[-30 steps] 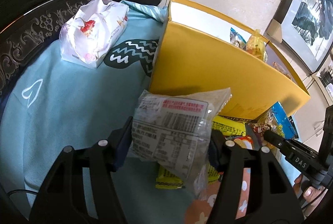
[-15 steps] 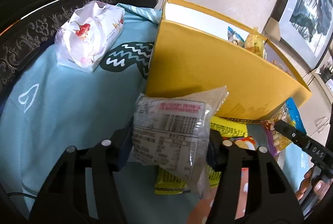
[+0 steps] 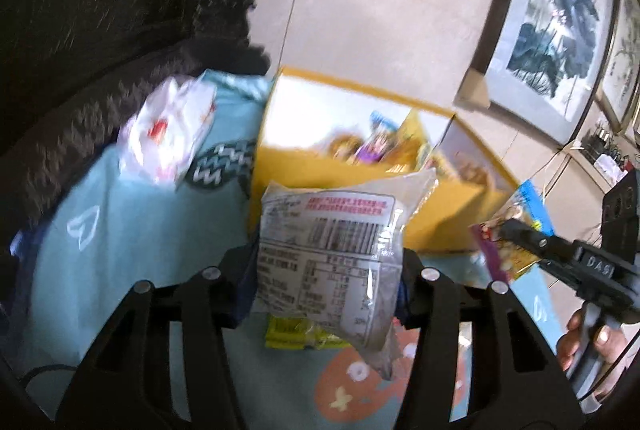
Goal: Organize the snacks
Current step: 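Carry both held bags into the yellow box and release them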
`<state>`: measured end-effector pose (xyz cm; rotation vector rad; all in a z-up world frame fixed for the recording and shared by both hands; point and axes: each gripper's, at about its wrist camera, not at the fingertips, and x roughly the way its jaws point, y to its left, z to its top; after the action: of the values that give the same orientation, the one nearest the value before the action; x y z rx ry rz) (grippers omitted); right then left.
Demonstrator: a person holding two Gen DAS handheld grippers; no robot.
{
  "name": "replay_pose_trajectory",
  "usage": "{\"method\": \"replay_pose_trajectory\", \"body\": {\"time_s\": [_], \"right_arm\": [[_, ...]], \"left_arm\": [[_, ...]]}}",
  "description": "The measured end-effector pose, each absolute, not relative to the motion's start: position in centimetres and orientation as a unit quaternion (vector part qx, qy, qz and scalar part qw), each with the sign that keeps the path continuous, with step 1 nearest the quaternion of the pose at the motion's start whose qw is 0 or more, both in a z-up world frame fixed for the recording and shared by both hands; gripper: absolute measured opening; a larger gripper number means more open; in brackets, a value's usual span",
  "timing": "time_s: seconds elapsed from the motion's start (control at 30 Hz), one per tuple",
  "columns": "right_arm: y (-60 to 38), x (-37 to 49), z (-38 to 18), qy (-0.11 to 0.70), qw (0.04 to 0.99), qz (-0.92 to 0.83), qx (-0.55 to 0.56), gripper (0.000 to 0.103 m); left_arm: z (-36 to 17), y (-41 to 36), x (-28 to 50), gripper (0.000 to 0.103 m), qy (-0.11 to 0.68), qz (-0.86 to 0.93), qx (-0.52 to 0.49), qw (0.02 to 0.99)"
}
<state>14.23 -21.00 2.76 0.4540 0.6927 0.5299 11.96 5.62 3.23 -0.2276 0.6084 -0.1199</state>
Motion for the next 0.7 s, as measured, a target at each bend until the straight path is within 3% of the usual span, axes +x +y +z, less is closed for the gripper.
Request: {"method": "replay_pose_trajectory", "body": {"time_s": [0.23, 0.47, 0.5, 0.53, 0.57, 0.6, 0.63, 0.7], "right_arm": [[-21.4, 17.4, 4.8, 0.309, 0.891, 0.247, 0.224, 0.018], [-21.8, 22.3, 5.0, 0.294, 0.902, 0.222, 0.223, 0.02], [-21.8, 23.0, 4.9, 0.287, 0.908, 0.214, 0.219, 0.025], [-21.7, 23.5, 4.7, 0.281, 0.914, 0.203, 0.211, 0.03], [-21.7, 23.9, 4.3, 0.28, 0.921, 0.183, 0.2, 0.055], [-21.7, 24.0, 4.1, 0.28, 0.926, 0.165, 0.192, 0.072], [-21.9, 23.9, 4.1, 0.267, 0.933, 0.157, 0.184, 0.073], [-22.4, 23.4, 4.4, 0.249, 0.944, 0.133, 0.173, 0.081]], "left_arm": [[6.7, 3.5, 16.6, 0.054, 0.282, -0.071, -0.121, 0.949], [6.7, 1.3, 22.4, 0.055, 0.281, -0.058, -0.115, 0.951], [6.4, 1.0, 23.4, 0.056, 0.288, -0.062, -0.118, 0.948], [6.0, 0.7, 24.4, 0.064, 0.299, -0.063, -0.118, 0.945], [5.8, 0.3, 25.0, 0.079, 0.304, -0.06, -0.117, 0.943], [5.4, 0.1, 25.4, 0.087, 0.307, -0.048, -0.115, 0.944], [5.3, 0.2, 25.5, 0.097, 0.301, -0.024, -0.113, 0.947], [5.5, 0.7, 24.8, 0.101, 0.276, -0.005, -0.123, 0.953]]}}
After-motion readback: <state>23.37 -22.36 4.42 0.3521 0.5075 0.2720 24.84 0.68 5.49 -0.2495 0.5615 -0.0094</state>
